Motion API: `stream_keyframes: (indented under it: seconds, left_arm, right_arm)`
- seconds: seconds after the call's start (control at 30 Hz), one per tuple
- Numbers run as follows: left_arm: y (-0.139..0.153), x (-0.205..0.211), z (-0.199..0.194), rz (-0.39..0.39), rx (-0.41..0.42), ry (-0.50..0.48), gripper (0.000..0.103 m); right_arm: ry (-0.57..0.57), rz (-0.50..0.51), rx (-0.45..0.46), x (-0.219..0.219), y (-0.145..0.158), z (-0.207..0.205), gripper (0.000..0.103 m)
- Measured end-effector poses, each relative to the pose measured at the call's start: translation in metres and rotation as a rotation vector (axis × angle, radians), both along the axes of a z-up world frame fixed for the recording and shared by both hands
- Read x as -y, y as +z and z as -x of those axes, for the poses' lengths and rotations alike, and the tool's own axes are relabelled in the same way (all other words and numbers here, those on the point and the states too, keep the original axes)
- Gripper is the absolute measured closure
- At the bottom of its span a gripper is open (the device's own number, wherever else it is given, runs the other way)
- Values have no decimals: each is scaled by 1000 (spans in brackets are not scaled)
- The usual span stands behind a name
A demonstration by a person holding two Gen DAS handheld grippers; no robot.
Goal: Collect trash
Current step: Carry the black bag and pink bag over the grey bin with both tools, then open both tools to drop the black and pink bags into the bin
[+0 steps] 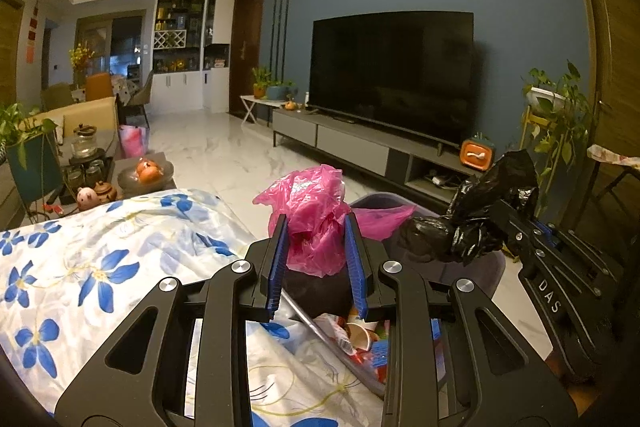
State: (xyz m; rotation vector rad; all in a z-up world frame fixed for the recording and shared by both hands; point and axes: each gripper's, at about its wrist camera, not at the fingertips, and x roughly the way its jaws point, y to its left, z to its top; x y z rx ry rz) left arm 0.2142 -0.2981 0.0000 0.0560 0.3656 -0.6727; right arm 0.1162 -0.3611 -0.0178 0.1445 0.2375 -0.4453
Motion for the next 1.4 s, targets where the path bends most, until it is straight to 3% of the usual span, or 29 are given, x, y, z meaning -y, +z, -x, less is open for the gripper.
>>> stream_keyframes:
  seconds: [0.5,0.53,0.63,0.87,0.97,1.13,1.4]
  left_arm:
    - [-12,15,-20,-8,-29,-26,75]
    - [-12,16,-20,-9,-30,-27,75]
    - [-14,18,-23,-7,-37,-40,74]
    - [-24,26,-25,-22,-57,-54,74]
    - [-27,29,-25,-34,-62,-64,69]
    - [-29,26,-22,-32,-59,-54,35]
    - [-27,-8,-10,-19,-72,27,17]
  right_arm:
    - [14,-46,-15,14,-4,-13,96]
    - [13,-50,-16,16,-5,-13,95]
    - [15,-70,-14,21,-7,-13,73]
    - [-25,-80,6,27,-8,-3,52]
    - [-61,-68,13,26,-8,7,44]
    - [-86,-55,12,19,-8,21,31]
    - [-101,-14,-6,-4,-6,42,16]
